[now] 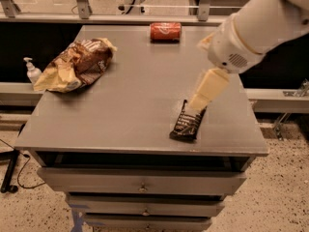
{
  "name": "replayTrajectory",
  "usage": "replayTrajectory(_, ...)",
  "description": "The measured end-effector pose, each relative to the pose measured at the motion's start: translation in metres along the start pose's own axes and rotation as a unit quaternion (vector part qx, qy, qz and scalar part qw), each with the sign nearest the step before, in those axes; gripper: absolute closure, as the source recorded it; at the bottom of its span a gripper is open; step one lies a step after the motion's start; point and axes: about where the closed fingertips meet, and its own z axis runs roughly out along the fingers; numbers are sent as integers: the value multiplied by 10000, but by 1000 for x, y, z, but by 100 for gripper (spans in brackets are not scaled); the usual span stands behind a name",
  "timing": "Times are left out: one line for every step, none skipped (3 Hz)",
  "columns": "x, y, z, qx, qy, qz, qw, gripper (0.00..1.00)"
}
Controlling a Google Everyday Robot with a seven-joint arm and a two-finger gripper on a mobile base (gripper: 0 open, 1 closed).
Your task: Pick brown chip bag
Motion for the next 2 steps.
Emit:
replayTrajectory(-69,-25,43,-29,-683,-366,9970,0)
replayTrajectory(-68,-24,42,-29,-673,-363,9971,0)
